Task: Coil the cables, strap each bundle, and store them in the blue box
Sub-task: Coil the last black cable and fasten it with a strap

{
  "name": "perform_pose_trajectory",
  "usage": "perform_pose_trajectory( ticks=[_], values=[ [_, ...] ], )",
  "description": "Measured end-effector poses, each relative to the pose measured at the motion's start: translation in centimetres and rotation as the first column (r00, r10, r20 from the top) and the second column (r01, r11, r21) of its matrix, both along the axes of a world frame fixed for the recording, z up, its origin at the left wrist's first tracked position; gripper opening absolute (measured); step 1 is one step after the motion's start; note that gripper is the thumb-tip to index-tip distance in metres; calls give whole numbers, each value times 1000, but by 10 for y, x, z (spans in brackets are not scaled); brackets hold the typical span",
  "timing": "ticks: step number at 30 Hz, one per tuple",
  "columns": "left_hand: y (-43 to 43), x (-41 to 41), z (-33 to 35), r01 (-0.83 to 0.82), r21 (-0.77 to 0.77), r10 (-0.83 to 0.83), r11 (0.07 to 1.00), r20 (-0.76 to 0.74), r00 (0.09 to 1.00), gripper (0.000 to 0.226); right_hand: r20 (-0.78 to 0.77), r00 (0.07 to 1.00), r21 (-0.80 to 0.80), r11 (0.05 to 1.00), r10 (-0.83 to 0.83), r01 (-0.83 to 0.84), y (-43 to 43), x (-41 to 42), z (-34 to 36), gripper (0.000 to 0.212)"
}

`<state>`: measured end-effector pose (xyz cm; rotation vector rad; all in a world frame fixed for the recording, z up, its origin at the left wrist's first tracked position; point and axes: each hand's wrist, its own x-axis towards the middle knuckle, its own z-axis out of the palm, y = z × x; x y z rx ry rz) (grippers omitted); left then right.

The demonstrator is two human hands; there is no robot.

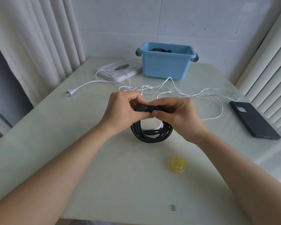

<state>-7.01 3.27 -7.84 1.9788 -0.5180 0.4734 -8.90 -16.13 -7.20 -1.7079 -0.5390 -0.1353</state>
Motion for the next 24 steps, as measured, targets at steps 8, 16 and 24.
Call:
perform_pose_trajectory(
  ticks=[8, 16, 24],
  values=[
    [-1, 2, -1, 14, -46, -16, 999, -43, 999, 28, 49, 998, 26, 999, 40, -41, 1, 0, -7, 32],
    [-7, -5, 1, 22, -4, -22, 1000, 19, 1000, 32, -282, 957, 271, 963, 72, 8, -4, 4, 6, 26],
    [-5, -4, -2, 10, 9, -10, 1000, 43, 999, 25, -150, 988, -37, 998, 47, -54, -5, 2, 3, 15]
  ],
)
